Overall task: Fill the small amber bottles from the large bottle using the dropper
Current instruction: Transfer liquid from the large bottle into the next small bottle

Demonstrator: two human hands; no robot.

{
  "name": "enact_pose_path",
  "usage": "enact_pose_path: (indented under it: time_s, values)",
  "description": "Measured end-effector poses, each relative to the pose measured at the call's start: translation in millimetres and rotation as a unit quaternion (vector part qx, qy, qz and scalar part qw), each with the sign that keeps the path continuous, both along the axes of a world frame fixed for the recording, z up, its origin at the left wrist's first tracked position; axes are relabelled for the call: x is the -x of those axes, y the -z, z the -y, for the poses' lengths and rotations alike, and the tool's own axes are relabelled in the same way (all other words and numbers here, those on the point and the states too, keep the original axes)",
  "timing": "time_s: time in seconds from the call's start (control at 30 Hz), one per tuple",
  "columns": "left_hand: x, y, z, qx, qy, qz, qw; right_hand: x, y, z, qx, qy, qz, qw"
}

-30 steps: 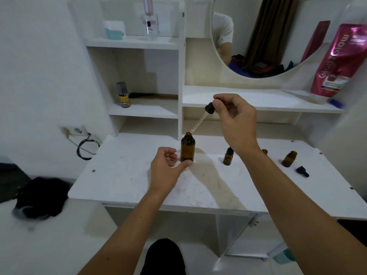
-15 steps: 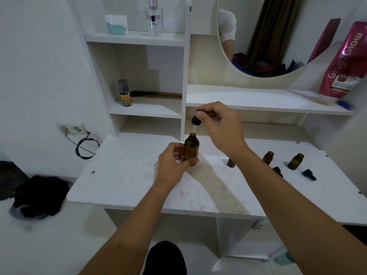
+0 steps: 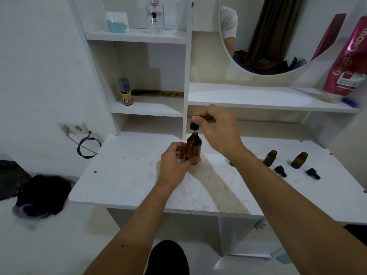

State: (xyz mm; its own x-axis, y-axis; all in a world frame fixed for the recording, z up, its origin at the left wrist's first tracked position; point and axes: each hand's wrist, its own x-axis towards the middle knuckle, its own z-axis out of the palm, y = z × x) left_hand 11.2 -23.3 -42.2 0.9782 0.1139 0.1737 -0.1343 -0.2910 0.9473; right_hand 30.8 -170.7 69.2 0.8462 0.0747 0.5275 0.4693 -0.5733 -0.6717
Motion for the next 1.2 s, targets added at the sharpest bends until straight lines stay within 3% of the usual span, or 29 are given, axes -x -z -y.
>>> enact_pose_path:
  time_s: [0.13, 0.5, 0.8, 1.2]
  values:
    - [0, 0, 0, -0.001, 0.002, -0.002, 1.000, 4, -3, 1, 0.001, -0.016, -0.003, 1.000]
    - [5, 2, 3, -0.008, -0.010, 0.007, 1.000, 22, -29, 12, -0.120, 0.036, 0.071, 0.990]
    - [40, 4, 15, 0.005, -0.070, 0.009, 0.997, 50, -30, 48, -0.142, 0.050, 0.060, 0.987]
    - [60, 4, 116, -0.006, 0.105, 0.008, 0.994, 84, -11, 147, -0.149, 0.152, 0.061, 0.975]
